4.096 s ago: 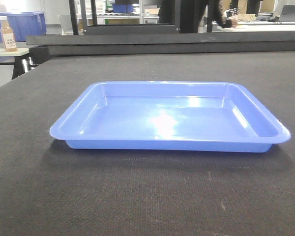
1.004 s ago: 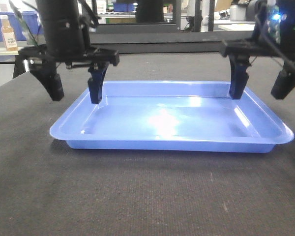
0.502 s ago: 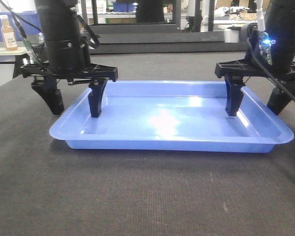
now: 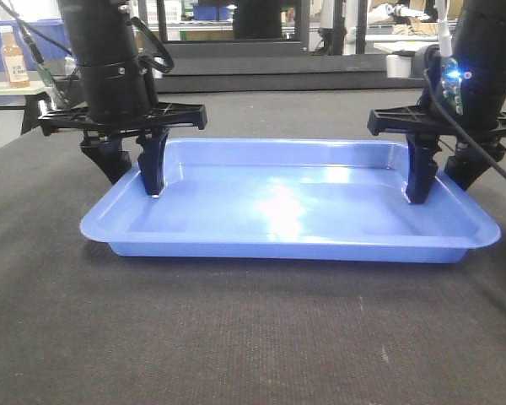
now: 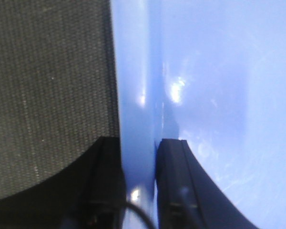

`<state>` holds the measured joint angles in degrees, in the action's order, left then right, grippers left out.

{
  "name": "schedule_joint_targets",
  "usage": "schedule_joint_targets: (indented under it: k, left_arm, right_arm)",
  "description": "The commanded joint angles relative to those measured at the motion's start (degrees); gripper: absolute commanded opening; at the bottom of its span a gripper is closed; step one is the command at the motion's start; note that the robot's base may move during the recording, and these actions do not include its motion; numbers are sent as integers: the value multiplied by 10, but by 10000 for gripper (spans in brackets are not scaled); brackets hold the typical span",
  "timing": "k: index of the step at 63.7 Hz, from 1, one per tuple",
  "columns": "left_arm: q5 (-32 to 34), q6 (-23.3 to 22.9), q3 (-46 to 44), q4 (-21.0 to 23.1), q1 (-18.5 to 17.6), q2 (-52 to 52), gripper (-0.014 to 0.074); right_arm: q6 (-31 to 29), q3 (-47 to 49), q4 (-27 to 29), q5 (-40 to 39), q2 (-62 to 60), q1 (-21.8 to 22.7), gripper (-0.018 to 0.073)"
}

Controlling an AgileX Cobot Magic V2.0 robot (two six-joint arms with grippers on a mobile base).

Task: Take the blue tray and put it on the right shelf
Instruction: 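Close both grippers on the tray rims, then lift the tray up off the table with both grippers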

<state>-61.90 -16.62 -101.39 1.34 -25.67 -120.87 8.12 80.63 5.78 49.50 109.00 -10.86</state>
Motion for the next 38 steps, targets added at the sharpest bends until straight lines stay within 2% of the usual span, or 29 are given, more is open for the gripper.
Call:
schedule_joint_targets:
  k: [1, 12, 24, 38]
  left_arm:
    - [-17, 2, -19, -10, -2, 38, -42]
    - [-47, 2, -33, -13, -3, 72, -41]
    - [-90, 2, -36, -59, -3, 144, -41]
    - [-147, 4, -36, -73, -3, 224, -41]
  right_arm:
    - [-9, 14, -13, -1, -54, 0, 58]
    - [-9, 14, -23, 17, -114, 1, 58]
    - [-9, 14, -37, 56, -191, -2, 58]
    - [24, 15, -61, 92, -250, -32, 58]
